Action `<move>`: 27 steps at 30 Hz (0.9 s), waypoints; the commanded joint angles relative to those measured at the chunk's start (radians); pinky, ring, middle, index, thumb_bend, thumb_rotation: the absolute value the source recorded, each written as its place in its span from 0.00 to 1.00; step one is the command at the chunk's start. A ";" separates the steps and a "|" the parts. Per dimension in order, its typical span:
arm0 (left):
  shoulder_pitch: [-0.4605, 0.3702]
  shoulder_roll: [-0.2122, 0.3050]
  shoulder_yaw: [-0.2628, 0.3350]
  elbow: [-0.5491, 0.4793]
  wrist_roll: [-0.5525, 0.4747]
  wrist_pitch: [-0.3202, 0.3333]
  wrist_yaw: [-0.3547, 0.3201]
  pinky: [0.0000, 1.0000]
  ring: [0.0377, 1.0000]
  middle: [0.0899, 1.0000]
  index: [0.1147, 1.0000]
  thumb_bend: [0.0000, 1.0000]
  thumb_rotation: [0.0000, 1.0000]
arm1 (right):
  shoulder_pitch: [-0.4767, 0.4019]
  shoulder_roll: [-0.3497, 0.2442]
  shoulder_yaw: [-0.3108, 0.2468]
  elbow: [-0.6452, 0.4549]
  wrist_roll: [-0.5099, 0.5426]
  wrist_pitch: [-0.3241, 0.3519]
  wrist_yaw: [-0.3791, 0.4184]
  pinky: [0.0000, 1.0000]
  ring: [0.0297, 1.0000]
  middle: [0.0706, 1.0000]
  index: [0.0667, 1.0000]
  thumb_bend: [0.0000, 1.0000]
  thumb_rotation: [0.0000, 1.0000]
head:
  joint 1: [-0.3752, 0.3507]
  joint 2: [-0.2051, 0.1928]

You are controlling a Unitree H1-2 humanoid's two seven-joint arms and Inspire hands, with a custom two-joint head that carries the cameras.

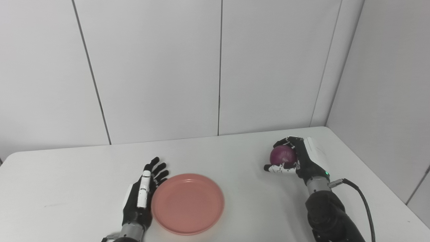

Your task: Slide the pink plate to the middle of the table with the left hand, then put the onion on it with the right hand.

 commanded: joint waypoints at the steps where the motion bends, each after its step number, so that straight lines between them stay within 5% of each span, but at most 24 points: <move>1: 0.011 -0.005 -0.005 0.009 0.005 0.035 0.005 0.86 0.86 0.88 0.88 0.50 1.00 | -0.024 -0.007 0.001 -0.043 0.010 -0.059 -0.002 0.34 0.38 0.43 0.51 0.51 0.00 | 0.017 0.005; 10: 0.003 -0.013 -0.008 0.009 0.016 0.036 0.022 0.84 0.86 0.87 0.88 0.50 1.00 | -0.003 0.021 0.041 -0.032 0.039 -0.171 -0.009 0.31 0.36 0.42 0.52 0.51 0.00 | 0.058 0.017; 27: -0.004 -0.016 -0.011 0.013 0.034 0.033 0.036 0.83 0.85 0.87 0.88 0.50 1.00 | -0.006 0.098 0.139 -0.045 0.009 -0.200 0.012 0.35 0.38 0.44 0.51 0.51 0.00 | 0.057 0.025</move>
